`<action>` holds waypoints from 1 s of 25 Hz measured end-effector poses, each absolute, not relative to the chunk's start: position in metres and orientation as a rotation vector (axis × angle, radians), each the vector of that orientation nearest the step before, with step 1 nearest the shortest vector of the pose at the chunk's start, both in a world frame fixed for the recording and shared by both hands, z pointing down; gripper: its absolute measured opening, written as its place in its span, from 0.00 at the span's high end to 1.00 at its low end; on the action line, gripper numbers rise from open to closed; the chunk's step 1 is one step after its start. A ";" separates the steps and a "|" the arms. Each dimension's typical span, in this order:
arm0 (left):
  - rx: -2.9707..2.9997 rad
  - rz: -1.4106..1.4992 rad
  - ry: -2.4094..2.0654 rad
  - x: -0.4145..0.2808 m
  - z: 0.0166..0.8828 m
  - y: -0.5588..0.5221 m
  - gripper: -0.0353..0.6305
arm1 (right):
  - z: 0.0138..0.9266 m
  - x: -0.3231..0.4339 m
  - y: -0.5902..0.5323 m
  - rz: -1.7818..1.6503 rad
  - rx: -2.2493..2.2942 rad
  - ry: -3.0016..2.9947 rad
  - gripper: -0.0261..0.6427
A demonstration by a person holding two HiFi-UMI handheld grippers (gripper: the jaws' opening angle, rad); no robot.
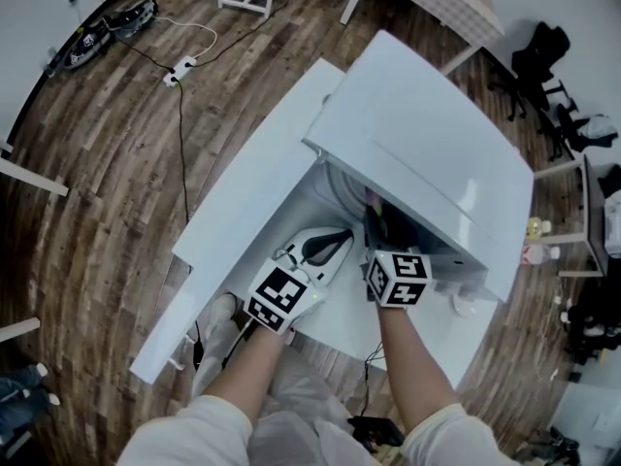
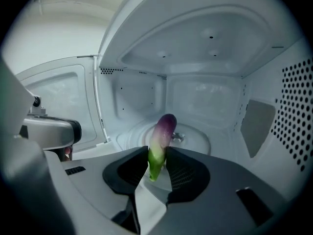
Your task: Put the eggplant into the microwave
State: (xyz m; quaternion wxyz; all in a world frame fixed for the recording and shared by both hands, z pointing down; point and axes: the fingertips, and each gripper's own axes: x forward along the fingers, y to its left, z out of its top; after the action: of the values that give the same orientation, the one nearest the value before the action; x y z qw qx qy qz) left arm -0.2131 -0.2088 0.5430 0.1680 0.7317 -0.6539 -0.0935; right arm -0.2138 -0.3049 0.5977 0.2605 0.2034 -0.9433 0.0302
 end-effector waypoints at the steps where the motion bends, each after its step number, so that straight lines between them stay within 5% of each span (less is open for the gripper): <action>1: 2.080 -0.267 -1.860 -0.214 0.543 -0.209 0.94 | 0.599 -0.214 -0.305 0.079 0.554 -2.546 0.76; 18: 2.099 -0.237 -1.850 -0.210 0.537 -0.203 0.94 | 0.603 -0.215 -0.303 0.098 0.557 -2.536 0.76; 25: 2.115 -0.215 -1.839 -0.208 0.532 -0.199 0.94 | 0.588 -0.208 -0.292 0.128 0.523 -2.589 0.65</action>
State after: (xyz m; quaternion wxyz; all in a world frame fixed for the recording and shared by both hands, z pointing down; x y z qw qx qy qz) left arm -0.2077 -0.1987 0.5315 0.1648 0.7421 -0.6453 -0.0754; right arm -0.2084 -0.2924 0.5884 0.2459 0.1919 -0.9490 0.0469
